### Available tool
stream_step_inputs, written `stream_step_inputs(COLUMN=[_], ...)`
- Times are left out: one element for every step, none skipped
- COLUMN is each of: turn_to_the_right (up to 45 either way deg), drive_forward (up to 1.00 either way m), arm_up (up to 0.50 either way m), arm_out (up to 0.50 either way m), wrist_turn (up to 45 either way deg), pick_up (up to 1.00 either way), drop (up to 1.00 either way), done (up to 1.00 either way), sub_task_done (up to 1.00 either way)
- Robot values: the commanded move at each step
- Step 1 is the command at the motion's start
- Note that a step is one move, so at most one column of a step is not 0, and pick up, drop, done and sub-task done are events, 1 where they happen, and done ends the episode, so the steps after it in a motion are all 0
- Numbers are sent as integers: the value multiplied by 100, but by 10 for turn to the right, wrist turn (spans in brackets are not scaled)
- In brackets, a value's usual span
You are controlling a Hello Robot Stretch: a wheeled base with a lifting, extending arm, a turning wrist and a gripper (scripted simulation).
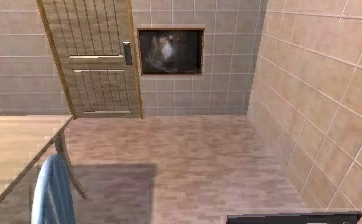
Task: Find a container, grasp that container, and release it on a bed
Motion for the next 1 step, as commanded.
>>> stream_step_inputs(turn_to_the_right=[0], drive_forward=[0], arm_up=[0], arm_out=[0], wrist_turn=[0], pick_up=[0], drop=[100], done=[0], sub_task_done=[0])
